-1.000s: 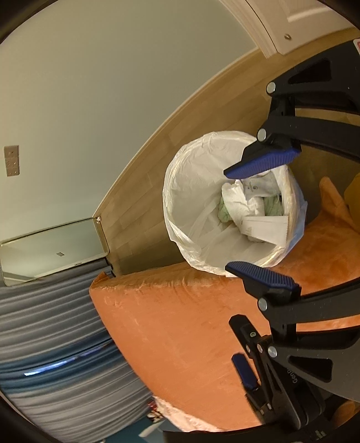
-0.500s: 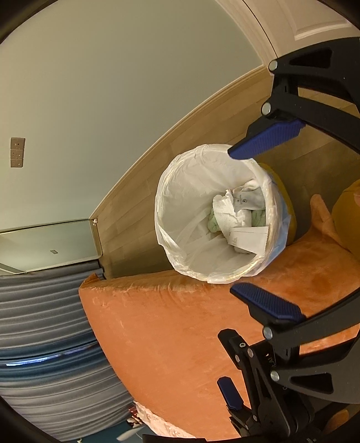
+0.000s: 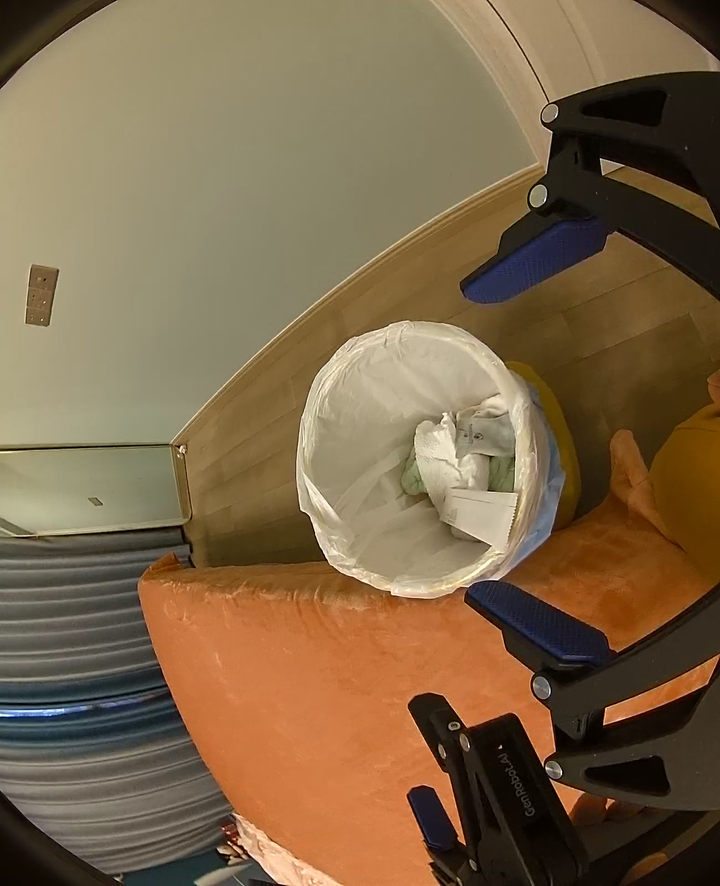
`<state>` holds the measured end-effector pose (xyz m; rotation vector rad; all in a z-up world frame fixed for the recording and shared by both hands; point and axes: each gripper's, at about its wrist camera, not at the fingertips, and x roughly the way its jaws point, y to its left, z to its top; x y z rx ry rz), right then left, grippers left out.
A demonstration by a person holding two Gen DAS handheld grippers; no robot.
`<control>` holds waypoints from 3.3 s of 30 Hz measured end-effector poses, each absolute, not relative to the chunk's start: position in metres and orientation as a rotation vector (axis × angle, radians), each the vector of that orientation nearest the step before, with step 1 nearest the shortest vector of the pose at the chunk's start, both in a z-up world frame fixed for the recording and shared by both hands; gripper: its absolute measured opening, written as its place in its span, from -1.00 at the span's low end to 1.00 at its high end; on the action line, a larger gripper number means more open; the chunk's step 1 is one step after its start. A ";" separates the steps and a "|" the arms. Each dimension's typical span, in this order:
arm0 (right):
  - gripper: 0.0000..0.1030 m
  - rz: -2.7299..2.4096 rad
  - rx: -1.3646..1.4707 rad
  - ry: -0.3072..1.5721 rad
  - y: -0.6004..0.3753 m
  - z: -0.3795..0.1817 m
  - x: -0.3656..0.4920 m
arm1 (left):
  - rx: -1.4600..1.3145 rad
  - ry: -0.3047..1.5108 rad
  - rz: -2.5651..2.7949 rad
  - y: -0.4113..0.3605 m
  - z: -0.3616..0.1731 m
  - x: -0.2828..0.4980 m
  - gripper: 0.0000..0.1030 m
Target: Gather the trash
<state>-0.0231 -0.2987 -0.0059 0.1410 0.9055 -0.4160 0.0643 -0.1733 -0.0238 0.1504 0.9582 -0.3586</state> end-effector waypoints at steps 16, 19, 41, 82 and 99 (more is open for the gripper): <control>0.87 -0.415 0.100 0.920 -0.304 -0.017 -0.023 | 0.216 0.952 -0.361 -0.191 -0.029 0.056 0.79; 0.87 -0.423 0.084 0.918 -0.304 -0.018 -0.025 | 0.238 0.942 -0.356 -0.196 -0.029 0.054 0.79; 0.87 -0.438 0.065 0.932 -0.310 -0.029 -0.030 | 0.215 0.955 -0.322 -0.196 -0.031 0.051 0.78; 0.87 -0.436 0.064 0.934 -0.305 -0.032 -0.032 | 0.224 0.954 -0.319 -0.196 -0.032 0.047 0.78; 0.87 -0.435 0.063 0.938 -0.305 -0.032 -0.031 | 0.242 0.967 -0.341 -0.197 -0.035 0.045 0.78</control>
